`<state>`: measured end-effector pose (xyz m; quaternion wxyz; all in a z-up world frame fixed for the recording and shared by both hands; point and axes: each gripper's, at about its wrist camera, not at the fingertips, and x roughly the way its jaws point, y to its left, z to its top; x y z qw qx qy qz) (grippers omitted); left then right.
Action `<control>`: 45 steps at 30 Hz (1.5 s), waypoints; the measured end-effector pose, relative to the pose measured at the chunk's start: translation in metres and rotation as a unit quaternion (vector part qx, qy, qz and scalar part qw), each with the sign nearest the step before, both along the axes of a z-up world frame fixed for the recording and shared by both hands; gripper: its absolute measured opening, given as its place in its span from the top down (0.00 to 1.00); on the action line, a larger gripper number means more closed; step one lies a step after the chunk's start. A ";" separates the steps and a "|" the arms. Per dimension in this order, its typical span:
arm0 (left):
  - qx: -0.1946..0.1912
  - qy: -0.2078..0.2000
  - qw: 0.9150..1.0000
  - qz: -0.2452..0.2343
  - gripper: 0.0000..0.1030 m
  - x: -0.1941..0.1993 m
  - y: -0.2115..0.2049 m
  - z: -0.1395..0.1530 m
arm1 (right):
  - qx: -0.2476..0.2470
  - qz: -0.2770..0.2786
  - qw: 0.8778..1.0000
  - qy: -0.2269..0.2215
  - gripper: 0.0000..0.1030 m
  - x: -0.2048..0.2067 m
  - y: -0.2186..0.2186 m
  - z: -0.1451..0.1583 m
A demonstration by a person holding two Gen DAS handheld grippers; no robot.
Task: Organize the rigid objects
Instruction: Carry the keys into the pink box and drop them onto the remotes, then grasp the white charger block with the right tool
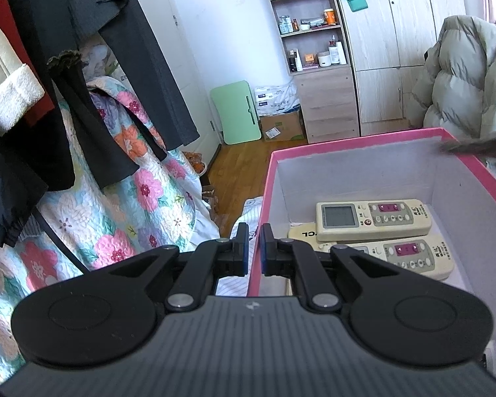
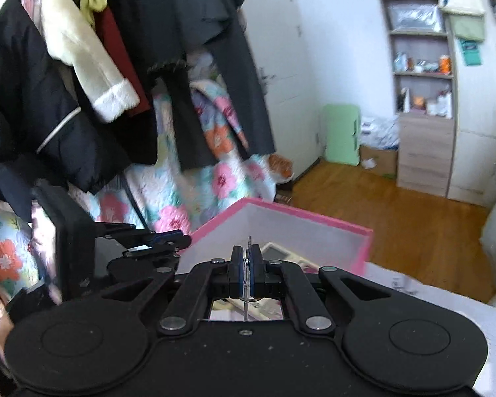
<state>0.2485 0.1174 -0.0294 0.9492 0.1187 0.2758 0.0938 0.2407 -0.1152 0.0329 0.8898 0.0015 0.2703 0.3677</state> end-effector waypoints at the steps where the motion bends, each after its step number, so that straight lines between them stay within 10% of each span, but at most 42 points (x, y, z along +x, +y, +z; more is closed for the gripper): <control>1: -0.001 0.000 1.000 -0.001 0.93 0.000 0.000 0.000 | -0.005 0.005 1.000 0.007 0.95 0.007 0.010 -0.005; 12: 0.001 -0.001 1.000 -0.003 0.94 -0.001 0.001 0.000 | -0.050 -0.009 0.998 0.042 0.91 0.065 0.065 -0.051; 27: 0.013 0.001 1.000 -0.004 0.93 0.000 -0.003 -0.001 | -0.047 -0.091 0.994 -0.027 0.68 -0.015 -0.050 -0.022; 45: 0.018 0.004 1.000 -0.006 0.94 -0.001 -0.004 -0.003 | -0.128 -0.226 0.965 0.027 0.48 -0.026 -0.168 -0.091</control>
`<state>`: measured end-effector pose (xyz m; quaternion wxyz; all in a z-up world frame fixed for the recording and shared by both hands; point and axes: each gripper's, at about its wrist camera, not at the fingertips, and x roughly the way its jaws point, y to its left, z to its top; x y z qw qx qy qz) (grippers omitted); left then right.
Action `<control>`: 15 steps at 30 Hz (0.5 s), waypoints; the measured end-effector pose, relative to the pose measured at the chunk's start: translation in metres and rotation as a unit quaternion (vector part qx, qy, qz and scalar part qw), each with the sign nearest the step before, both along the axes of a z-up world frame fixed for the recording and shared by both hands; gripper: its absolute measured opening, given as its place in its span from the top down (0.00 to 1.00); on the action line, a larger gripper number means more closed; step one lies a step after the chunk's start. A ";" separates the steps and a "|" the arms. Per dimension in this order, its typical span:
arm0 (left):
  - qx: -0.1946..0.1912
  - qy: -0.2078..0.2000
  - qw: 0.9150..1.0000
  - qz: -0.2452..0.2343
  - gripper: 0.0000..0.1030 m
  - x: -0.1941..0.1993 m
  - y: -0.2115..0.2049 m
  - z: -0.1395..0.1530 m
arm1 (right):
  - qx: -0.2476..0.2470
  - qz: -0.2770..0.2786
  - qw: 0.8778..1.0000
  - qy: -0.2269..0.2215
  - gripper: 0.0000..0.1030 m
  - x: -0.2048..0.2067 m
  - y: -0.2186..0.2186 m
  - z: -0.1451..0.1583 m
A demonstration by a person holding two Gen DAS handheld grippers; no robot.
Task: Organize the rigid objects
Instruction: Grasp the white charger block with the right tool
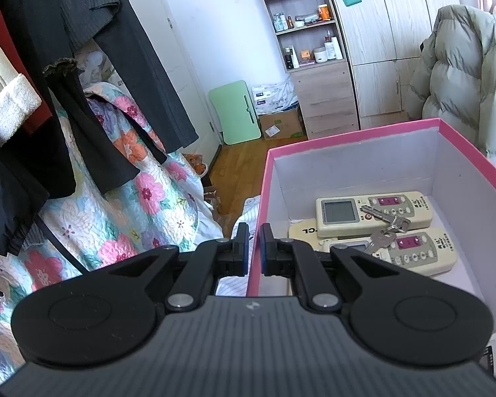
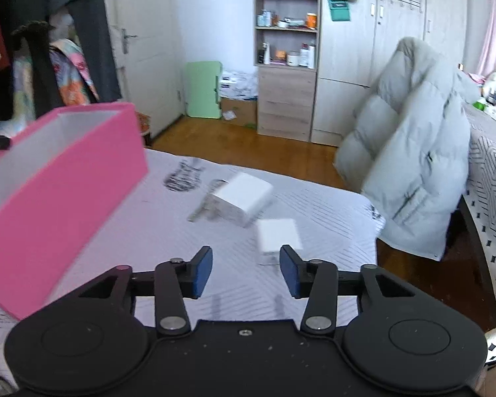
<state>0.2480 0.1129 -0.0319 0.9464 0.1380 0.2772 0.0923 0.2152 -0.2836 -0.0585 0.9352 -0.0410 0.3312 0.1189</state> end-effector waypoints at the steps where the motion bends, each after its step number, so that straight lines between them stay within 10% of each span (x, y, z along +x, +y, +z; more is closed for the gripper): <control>1: 0.000 -0.001 1.000 -0.001 0.94 0.000 0.000 0.000 | -0.001 -0.002 1.000 0.002 0.47 0.004 -0.003 -0.004; 15: -0.003 0.015 1.000 -0.002 0.94 0.004 0.000 -0.001 | 0.038 -0.024 0.999 0.030 0.40 0.067 -0.023 -0.050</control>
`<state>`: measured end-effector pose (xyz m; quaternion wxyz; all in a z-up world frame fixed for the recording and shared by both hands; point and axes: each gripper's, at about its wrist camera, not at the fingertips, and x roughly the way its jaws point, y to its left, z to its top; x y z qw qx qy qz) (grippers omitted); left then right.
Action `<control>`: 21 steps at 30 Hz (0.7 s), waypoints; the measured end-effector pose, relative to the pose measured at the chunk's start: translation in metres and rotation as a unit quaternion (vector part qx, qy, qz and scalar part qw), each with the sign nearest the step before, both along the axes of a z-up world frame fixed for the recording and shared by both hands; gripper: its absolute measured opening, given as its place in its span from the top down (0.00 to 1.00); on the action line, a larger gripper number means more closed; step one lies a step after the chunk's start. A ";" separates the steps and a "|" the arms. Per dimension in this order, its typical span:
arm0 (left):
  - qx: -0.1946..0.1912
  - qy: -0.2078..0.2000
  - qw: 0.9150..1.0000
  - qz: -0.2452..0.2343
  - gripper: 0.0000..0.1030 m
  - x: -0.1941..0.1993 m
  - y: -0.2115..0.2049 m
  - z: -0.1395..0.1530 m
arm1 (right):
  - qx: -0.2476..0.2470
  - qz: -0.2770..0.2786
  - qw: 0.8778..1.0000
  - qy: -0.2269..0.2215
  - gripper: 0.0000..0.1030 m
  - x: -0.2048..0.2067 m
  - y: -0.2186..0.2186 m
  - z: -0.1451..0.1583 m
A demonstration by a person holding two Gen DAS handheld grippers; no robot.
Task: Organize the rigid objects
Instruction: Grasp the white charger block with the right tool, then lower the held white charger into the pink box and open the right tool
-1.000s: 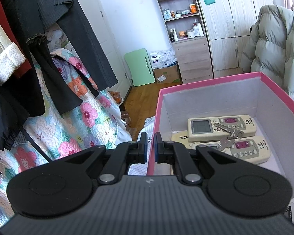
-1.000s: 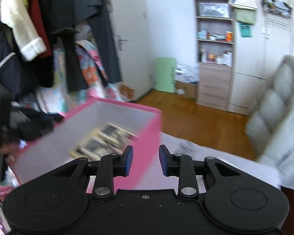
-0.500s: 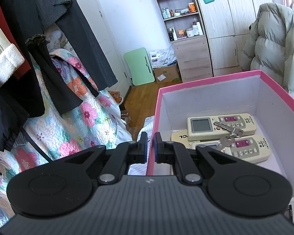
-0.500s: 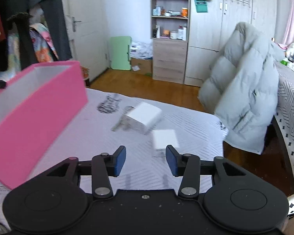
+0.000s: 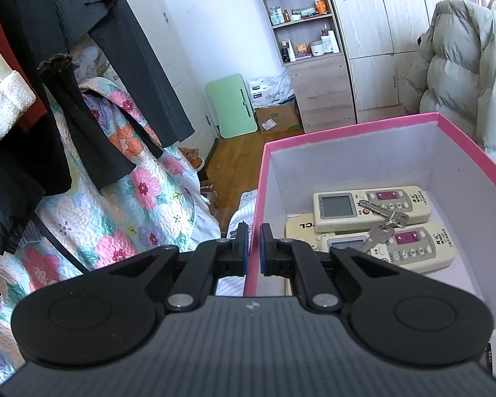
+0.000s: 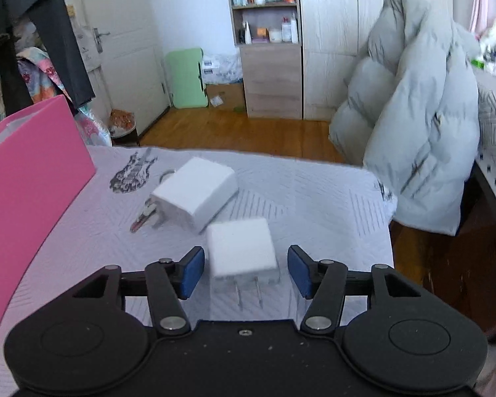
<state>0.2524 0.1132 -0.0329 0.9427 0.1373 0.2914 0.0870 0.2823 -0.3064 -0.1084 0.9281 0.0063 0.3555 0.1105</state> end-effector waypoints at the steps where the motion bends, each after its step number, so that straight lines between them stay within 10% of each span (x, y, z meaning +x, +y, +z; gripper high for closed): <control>1: 0.002 0.000 1.000 -0.001 0.94 0.000 -0.001 0.000 | -0.006 0.004 1.000 -0.003 0.43 0.001 0.002 -0.001; 12: 0.006 -0.012 1.000 -0.013 0.94 -0.004 -0.002 0.001 | -0.005 -0.021 0.999 -0.027 0.53 -0.033 0.013 0.022; 21: 0.010 -0.013 1.000 -0.012 0.94 -0.005 -0.005 0.000 | 0.038 0.094 0.991 -0.089 0.53 -0.076 0.067 0.092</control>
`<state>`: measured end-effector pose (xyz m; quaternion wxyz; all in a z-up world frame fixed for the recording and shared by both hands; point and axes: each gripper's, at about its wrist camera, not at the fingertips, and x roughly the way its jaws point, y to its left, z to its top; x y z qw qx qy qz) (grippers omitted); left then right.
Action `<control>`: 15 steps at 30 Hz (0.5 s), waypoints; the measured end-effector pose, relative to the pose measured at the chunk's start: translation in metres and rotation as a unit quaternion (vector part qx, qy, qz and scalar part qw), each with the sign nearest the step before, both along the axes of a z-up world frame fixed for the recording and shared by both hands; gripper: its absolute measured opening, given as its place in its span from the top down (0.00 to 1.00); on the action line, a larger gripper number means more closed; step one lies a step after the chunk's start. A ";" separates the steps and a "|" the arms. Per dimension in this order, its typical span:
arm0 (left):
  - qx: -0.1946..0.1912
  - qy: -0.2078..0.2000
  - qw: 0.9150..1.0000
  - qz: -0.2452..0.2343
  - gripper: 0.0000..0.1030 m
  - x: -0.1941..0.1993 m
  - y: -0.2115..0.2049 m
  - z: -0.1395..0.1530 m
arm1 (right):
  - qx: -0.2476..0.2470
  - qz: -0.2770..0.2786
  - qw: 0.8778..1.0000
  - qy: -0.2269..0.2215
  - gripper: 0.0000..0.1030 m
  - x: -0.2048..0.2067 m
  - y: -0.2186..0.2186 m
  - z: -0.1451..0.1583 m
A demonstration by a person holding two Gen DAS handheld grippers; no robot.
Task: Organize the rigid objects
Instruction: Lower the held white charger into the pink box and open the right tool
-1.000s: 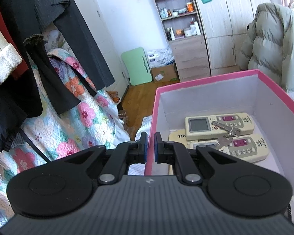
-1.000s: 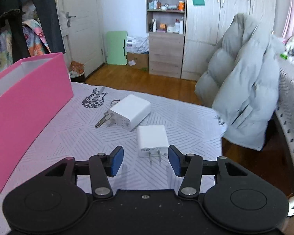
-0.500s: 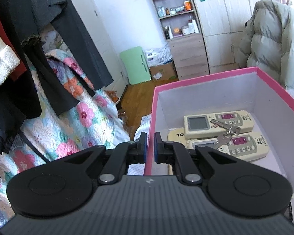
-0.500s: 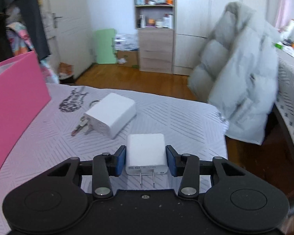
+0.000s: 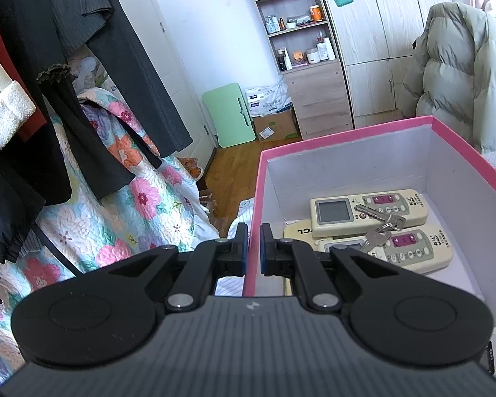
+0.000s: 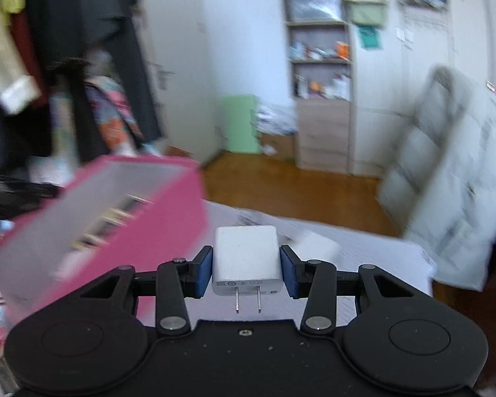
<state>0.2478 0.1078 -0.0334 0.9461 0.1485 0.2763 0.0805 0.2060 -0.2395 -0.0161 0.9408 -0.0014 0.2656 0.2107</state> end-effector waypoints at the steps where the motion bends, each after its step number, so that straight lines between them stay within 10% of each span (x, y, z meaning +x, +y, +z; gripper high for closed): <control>1: -0.001 -0.001 1.000 0.000 0.94 0.000 0.000 0.000 | 0.005 0.017 1.000 -0.003 0.53 -0.004 0.007 0.005; 7: -0.002 -0.001 1.000 -0.001 0.94 -0.001 -0.002 0.000 | 0.031 0.121 0.992 0.003 0.53 -0.013 0.053 0.029; 15: -0.002 -0.002 1.000 -0.001 0.94 -0.001 -0.002 0.001 | -0.073 0.208 0.975 0.011 0.53 0.000 0.127 0.029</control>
